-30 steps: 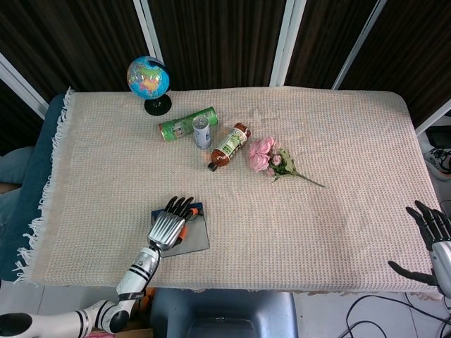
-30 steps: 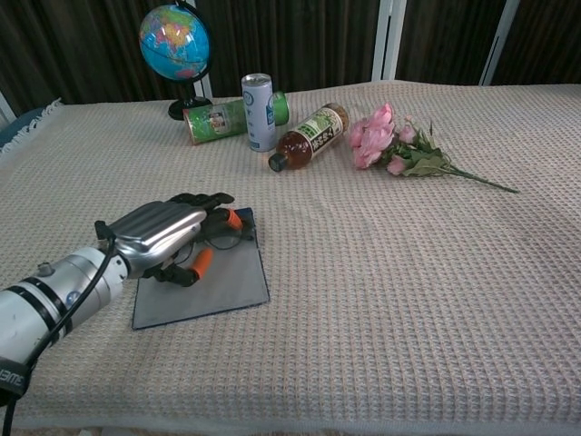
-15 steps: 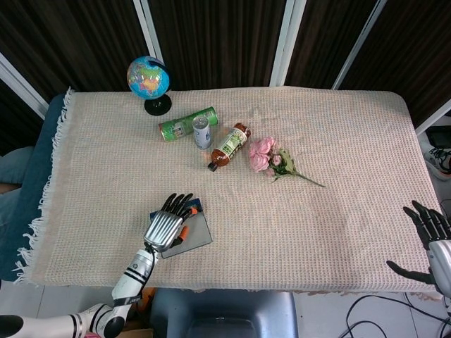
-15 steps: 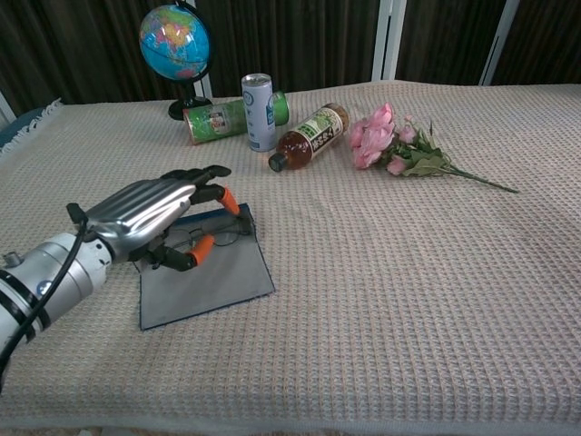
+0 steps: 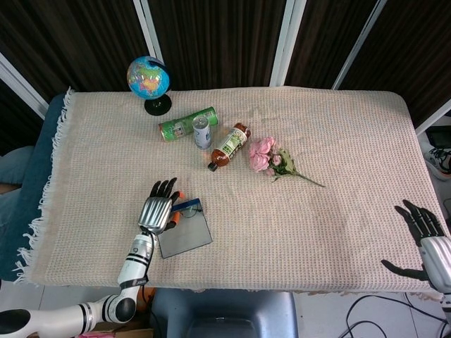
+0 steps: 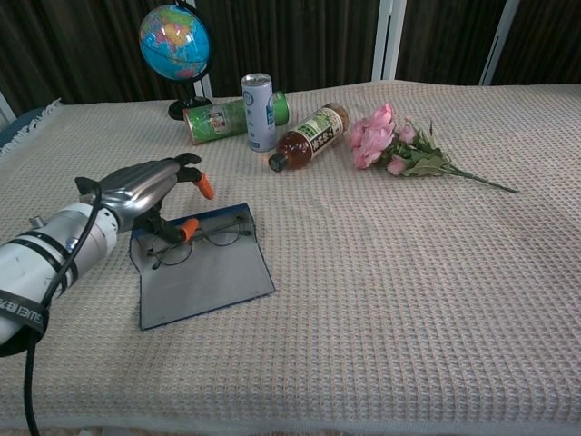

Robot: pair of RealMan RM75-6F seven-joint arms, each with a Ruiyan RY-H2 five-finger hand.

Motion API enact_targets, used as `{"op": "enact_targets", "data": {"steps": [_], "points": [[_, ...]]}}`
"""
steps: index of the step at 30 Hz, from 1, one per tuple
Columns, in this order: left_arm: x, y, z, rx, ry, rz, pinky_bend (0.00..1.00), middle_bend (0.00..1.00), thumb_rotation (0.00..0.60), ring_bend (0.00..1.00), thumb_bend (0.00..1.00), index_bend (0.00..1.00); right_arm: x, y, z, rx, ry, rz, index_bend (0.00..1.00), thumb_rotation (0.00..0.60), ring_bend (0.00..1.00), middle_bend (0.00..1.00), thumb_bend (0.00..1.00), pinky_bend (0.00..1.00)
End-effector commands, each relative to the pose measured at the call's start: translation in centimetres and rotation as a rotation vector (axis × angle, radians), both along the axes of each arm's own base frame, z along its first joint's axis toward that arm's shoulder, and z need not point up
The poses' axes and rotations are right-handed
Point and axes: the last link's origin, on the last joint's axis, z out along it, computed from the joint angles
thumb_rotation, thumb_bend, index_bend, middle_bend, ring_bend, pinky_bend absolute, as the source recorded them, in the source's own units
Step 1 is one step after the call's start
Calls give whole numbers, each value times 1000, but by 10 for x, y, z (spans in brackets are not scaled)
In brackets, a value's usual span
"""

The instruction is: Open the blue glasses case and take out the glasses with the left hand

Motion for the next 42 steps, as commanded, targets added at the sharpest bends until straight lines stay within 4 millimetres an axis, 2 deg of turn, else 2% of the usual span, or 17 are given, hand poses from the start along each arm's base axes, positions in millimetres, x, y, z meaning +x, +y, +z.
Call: {"op": "enact_targets", "data": {"steps": [1,8,32,42], "points": [[6,1,1,-13,25,25,0,0,600,0,433,327,0,-1,1,0,-3,-2,0,600,0,0,64,0],[12,0,3,-22,52,43,0,0,600,0,455,352,0,-1,1,3,-4,-1,0,600,0,0,64,0],[9,3,-3,-32,101,57,0,0,600,0,456,363,0,1,3,-6,-12,3,0,600,0,0,64,0],[8,5,-4,-28,97,58,0,0,600,0,456,412,-1,1,4,-9,-13,3,0,600,0,0,64,0]]}}
